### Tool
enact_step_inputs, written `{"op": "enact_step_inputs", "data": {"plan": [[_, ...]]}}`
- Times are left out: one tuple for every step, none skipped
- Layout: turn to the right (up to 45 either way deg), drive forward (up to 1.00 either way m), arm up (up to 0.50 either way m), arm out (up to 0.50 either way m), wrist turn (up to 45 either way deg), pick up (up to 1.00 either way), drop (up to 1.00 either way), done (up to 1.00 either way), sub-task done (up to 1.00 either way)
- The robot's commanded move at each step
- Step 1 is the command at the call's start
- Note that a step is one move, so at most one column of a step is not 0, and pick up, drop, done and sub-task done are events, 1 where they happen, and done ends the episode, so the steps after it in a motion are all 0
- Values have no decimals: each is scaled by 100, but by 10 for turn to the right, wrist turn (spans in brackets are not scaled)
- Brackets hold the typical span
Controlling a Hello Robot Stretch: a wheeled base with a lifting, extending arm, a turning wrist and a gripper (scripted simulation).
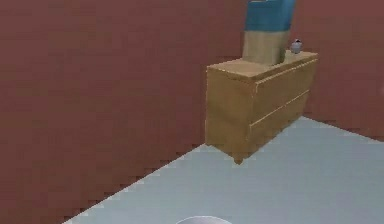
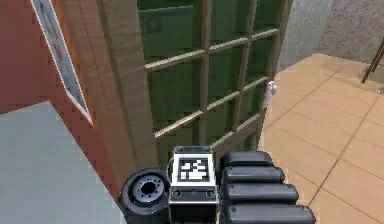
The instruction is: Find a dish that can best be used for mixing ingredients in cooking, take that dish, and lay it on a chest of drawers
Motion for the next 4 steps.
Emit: {"op": "enact_step_inputs", "data": {"plan": [[30, 0, 0, 0, 0, 0, 0, 0, 0], [-450, 0, 0, 0, 0, 0, 0, 0, 0], [-450, 0, 0, 0, 0, 0, 0, 0, 0], [-450, 0, 0, 0, 0, 0, 0, 0, 0]]}}
